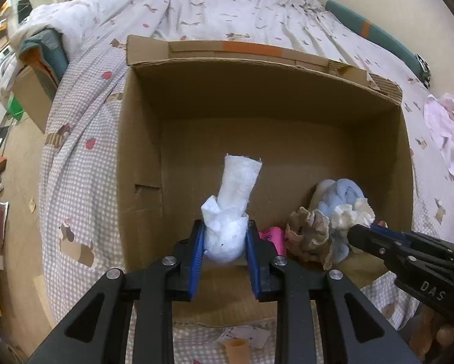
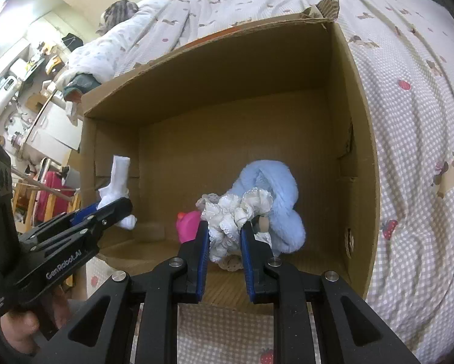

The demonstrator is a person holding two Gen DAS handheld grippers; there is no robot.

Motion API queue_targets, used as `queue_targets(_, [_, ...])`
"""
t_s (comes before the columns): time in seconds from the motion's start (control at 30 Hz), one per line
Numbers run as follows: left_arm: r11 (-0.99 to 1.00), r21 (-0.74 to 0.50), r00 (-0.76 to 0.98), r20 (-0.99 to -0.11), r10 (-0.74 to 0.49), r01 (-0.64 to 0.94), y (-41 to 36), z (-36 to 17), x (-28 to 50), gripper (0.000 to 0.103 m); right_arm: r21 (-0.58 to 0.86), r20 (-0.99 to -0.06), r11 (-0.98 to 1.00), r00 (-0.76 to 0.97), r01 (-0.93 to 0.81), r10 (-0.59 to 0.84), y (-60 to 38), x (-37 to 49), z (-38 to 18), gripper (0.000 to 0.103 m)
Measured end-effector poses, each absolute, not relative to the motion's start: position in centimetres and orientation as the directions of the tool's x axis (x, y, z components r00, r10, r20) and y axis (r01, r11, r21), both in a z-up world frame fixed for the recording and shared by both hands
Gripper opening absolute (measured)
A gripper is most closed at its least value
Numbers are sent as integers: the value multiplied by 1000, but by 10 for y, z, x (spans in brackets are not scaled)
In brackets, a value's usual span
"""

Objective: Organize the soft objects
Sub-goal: 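Carry the white scrunchie and white cloth bundle with both grippers over the box, then open both grippers to drop the white scrunchie and cloth bundle into the box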

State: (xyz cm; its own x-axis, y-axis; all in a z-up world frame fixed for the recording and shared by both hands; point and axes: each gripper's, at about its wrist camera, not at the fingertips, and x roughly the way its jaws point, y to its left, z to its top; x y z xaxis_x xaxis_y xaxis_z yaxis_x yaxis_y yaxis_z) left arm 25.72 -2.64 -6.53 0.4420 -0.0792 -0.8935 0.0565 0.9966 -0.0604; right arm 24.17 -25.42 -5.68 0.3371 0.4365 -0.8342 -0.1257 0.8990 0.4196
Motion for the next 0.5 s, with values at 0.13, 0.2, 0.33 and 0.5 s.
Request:
queue_targets(0.13, [997, -43, 456, -887, -70, 70, -30, -64, 255, 23, 416, -836, 900, 335, -128, 434, -251, 243, -58, 22])
queue_targets(0.2, [995, -50, 453, -888, -81, 81, -32, -65, 254, 23, 417, -836, 900, 334, -128, 435, -250, 244, -58, 22])
queue_targets(0.33, [993, -67, 450, -887, -104, 96, -35, -65, 252, 28, 424, -836, 897, 327, -126, 441, -251, 245, -61, 22])
queue_targets(0.5, [995, -36, 442, -894, -75, 96, -39, -66, 253, 51, 419, -837, 901, 335, -115, 432, -256, 244, -60, 22])
